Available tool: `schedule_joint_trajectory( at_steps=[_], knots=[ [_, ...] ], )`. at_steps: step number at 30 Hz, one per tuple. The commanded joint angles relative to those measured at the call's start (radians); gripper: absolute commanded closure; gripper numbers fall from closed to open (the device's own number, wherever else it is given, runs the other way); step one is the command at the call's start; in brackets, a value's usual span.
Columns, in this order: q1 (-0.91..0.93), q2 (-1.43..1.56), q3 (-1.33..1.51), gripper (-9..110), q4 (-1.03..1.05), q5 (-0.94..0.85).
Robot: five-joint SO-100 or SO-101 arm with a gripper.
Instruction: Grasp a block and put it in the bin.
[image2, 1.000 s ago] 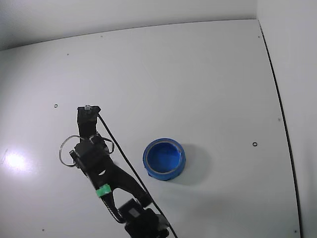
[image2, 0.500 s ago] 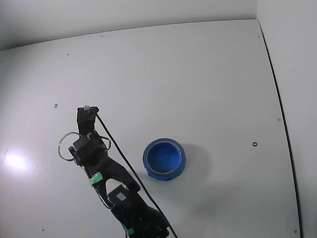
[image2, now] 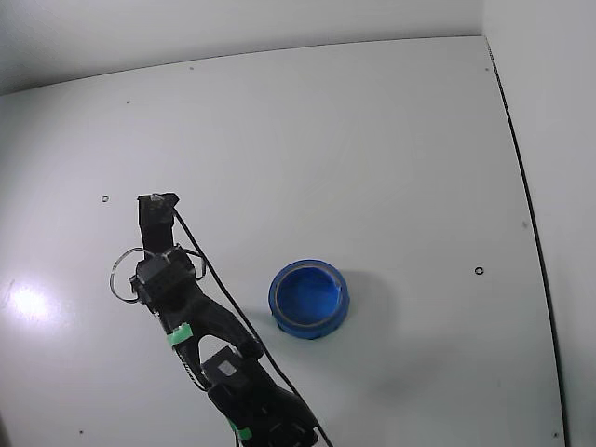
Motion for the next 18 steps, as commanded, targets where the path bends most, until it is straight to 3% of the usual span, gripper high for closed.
schedule_joint_trajectory(
  at_steps=[1,18],
  knots=[
    [0.008,0.032,-0.057,74,-0.015,-0.035],
    [0.097,0.034,0.066,74,-0.028,-0.049]
  ],
)
